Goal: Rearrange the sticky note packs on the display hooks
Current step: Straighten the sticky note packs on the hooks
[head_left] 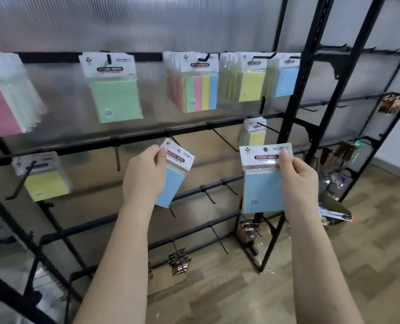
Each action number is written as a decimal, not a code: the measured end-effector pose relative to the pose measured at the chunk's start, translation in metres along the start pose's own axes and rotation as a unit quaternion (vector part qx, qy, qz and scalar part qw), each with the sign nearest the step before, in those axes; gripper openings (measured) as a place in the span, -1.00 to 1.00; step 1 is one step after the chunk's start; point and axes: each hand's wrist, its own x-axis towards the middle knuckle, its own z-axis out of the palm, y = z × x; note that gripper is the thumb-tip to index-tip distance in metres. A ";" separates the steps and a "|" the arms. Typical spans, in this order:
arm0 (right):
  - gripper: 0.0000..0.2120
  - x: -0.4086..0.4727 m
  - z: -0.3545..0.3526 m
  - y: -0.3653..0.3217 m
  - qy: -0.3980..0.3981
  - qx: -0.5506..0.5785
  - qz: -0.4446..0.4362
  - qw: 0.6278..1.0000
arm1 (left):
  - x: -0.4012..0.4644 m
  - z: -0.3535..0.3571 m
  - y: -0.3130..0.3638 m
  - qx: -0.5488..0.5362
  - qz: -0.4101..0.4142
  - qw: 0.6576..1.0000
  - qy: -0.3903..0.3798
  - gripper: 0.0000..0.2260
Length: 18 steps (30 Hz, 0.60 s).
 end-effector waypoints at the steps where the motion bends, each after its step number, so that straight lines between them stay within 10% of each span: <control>1: -0.64 0.007 -0.008 0.001 -0.002 0.001 -0.002 1.000 | -0.001 0.008 0.009 0.002 -0.003 1.000 0.000 -0.66; 18: -0.61 0.159 -0.147 0.023 -0.073 -0.008 -0.053 0.996 | -0.025 0.141 0.163 0.009 -0.072 0.996 0.053 -0.62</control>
